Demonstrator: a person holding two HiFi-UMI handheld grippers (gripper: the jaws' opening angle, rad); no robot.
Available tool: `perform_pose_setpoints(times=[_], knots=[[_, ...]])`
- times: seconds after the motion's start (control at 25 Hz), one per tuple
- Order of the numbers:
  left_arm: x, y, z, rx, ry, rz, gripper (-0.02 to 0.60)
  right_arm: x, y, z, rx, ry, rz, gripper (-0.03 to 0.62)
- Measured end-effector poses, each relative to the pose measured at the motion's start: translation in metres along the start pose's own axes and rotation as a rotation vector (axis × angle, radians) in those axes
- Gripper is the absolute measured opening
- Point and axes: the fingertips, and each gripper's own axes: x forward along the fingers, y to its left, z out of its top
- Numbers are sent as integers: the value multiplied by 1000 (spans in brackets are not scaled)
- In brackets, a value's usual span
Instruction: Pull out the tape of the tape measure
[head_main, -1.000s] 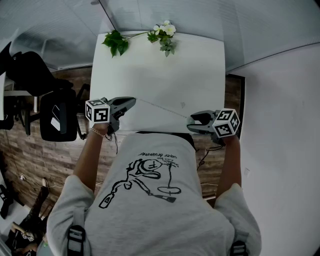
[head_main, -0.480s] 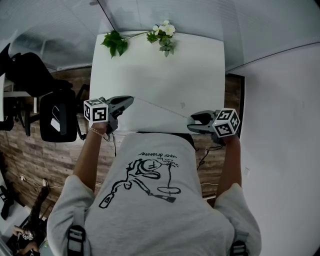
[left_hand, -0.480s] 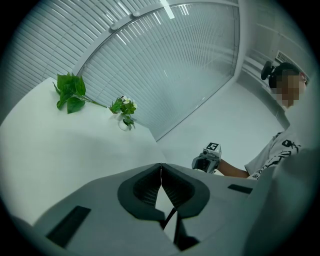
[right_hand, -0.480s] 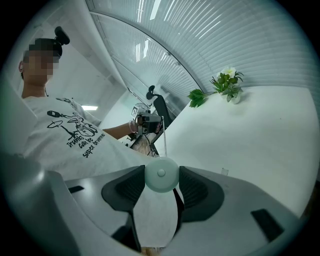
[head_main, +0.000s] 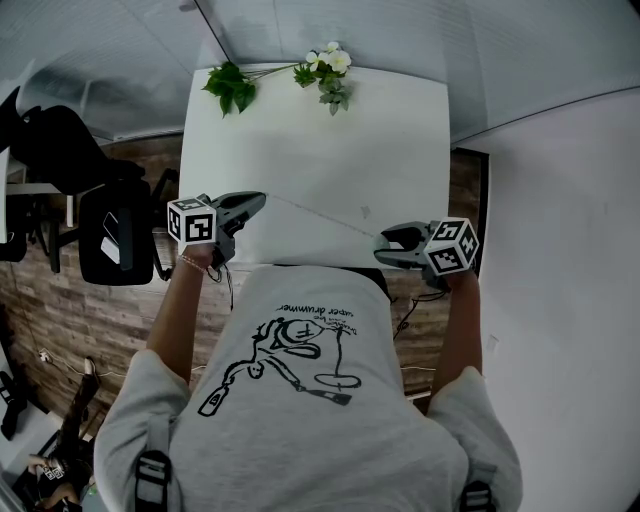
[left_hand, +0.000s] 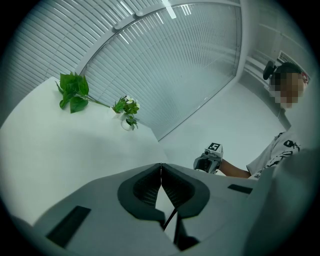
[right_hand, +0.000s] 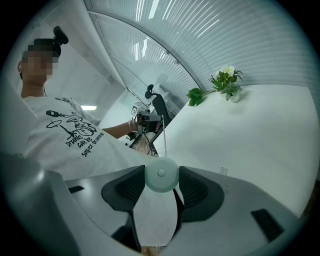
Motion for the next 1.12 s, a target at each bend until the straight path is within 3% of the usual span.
perform_pose_setpoints(times=[1.12], knots=[[-19, 31, 5, -35, -31, 80, 21, -1, -7, 0, 18, 24, -8, 222]])
